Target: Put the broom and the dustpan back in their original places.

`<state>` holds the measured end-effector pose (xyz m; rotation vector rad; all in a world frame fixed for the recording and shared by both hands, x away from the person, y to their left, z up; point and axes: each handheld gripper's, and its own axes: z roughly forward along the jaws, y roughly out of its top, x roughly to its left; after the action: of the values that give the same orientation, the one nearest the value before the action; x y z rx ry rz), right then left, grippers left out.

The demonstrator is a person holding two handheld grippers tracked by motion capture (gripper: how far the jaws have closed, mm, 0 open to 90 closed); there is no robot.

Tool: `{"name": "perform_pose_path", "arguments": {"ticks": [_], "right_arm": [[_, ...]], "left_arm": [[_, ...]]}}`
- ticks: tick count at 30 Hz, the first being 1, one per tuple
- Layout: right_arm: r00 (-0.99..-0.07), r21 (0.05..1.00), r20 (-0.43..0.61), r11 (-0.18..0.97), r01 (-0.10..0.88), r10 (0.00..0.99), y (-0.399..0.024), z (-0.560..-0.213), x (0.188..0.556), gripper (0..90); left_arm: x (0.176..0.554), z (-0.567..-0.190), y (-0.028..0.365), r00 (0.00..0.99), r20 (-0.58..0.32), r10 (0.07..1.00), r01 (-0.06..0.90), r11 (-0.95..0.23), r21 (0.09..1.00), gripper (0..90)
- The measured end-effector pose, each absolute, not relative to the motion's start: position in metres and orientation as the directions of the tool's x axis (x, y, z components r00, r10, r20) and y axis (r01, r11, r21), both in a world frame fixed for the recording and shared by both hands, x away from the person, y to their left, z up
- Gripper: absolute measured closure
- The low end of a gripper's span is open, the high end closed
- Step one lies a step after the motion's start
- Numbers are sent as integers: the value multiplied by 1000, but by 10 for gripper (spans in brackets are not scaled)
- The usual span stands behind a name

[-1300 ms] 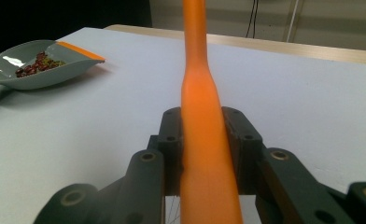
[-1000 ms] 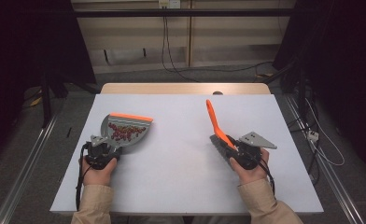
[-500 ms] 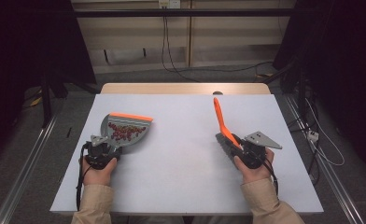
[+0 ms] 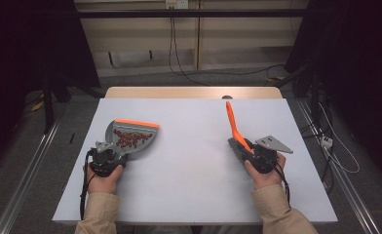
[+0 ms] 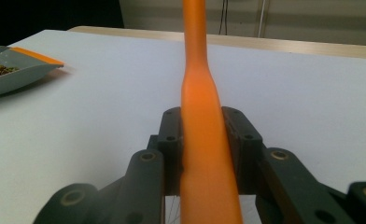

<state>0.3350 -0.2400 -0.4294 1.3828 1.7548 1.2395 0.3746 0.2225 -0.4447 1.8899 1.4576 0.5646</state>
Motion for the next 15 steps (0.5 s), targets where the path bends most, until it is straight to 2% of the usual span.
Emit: {"name": "perform_pose_path", "arguments": {"ticks": [15], "right_arm": [[-270, 899, 110, 20, 437, 956, -239, -438, 341, 709]], "left_arm": [[374, -445, 223, 275, -76, 958, 674, -136, 726, 620]]}}
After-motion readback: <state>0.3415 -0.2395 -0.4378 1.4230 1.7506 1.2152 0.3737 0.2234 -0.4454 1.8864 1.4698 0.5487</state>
